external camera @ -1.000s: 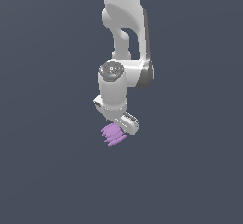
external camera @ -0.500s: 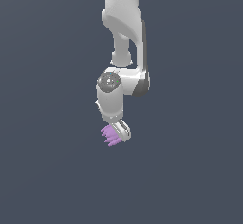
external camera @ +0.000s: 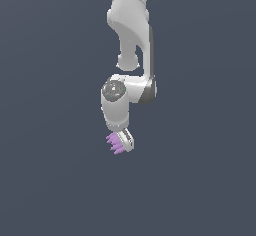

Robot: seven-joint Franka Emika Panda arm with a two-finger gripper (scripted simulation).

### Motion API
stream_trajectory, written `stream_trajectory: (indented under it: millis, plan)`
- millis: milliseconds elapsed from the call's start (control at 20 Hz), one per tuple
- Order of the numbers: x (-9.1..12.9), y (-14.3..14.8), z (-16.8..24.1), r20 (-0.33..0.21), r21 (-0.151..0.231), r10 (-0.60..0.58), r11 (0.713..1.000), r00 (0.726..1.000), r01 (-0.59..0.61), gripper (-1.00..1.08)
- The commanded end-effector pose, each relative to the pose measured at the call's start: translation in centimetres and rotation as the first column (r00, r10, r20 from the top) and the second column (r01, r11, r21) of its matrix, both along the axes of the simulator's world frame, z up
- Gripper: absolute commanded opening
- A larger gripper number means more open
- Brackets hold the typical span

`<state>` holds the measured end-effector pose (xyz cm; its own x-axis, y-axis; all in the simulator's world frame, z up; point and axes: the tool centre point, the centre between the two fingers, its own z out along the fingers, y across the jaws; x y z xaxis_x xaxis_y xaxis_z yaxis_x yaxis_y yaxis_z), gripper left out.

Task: Pick up the object and move it to a goal position.

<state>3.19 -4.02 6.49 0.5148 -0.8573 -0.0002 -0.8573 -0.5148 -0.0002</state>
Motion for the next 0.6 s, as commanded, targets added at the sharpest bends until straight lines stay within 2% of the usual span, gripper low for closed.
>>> stream_trajectory:
  millis: [0, 250, 550]
  plan:
    - [0.0, 0.0, 0.0, 0.000, 0.000, 0.000, 1.000, 1.000, 0.000, 1.00]
    - [0.0, 0.0, -1.0, 0.000, 0.000, -0.001, 1.000, 1.000, 0.001, 1.00]
    - [-0.1, 0.0, -4.0, 0.000, 0.000, -0.004, 1.000, 1.000, 0.004, 1.00]
